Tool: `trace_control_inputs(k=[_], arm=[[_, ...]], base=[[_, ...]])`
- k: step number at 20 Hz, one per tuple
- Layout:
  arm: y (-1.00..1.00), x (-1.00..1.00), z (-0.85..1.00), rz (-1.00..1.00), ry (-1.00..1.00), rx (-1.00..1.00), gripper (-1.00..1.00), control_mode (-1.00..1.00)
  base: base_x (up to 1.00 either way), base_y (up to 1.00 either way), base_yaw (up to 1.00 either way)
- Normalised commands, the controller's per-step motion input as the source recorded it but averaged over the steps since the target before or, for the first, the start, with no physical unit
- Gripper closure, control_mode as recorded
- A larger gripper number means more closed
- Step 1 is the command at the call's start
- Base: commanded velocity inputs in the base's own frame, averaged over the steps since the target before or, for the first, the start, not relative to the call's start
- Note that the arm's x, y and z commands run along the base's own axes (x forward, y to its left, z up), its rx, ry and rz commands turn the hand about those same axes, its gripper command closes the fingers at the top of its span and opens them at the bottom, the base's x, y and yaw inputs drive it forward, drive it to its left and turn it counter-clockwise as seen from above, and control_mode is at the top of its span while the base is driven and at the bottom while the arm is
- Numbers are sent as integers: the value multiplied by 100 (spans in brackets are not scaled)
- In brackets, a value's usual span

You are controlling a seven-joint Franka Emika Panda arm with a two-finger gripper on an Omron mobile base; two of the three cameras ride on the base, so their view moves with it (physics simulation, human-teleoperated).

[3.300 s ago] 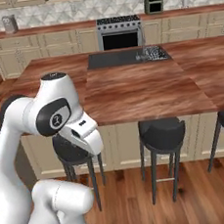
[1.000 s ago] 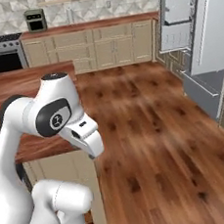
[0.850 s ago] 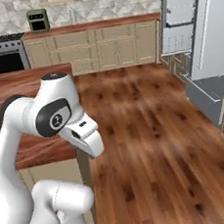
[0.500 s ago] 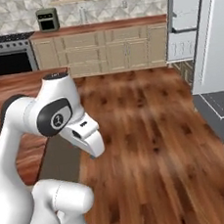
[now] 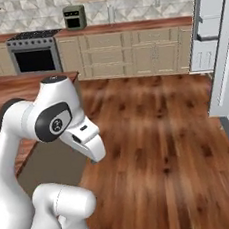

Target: Take the cheese, chicken drumstick, and potato from the fridge and place them on the plate on the dining counter to create an appetizer plate.

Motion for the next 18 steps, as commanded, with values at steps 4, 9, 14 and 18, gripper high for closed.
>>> trace_control_inputs(k=[4,9,14,18], arm=[[0,0,0,0,0,0,-100,100],[0,0,0,0,0,0,-100,100],[0,0,0,0,0,0,-100,100],[0,0,0,0,0,0,-100,100]], base=[[100,-78,28],[100,-63,20],[100,-40,2],[100,-19,-14]])
